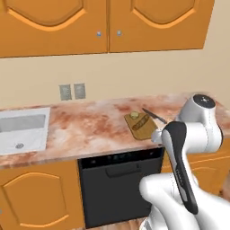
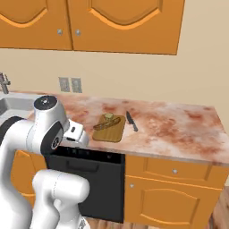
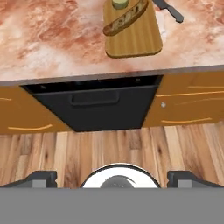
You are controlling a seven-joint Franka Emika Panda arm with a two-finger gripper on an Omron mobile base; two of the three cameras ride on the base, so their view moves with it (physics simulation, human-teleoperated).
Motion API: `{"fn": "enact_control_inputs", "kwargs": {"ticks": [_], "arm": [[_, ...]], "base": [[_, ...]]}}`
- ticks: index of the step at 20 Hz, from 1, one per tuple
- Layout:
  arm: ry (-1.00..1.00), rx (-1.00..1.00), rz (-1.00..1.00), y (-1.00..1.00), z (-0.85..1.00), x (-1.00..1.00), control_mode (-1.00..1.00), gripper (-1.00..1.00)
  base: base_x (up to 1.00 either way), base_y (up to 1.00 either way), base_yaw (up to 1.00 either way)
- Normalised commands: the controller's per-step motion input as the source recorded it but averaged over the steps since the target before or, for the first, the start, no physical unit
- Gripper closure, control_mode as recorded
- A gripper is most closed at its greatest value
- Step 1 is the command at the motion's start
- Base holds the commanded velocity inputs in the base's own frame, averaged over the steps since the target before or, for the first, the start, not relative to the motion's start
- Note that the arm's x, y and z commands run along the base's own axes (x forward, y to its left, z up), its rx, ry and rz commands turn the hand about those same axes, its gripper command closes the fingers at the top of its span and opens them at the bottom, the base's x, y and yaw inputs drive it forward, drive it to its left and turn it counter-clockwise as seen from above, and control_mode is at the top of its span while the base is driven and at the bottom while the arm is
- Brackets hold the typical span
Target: Retrieve the sausage and cheese from the fridge and place them on the cutting board on the counter.
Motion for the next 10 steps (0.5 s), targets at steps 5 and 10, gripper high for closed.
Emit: {"fn": "enact_control_inputs", "kwargs": {"ticks": [5,10], "arm": [[0.00,0.00,0.00,0.00,0.00,0.00,1.00,-1.00],[0.00,0.00,0.00,0.00,0.00,0.00,1.00,-1.00]], "base": [[-0.36,0.00,0.75],[-0.04,-0.01,0.95]]}}
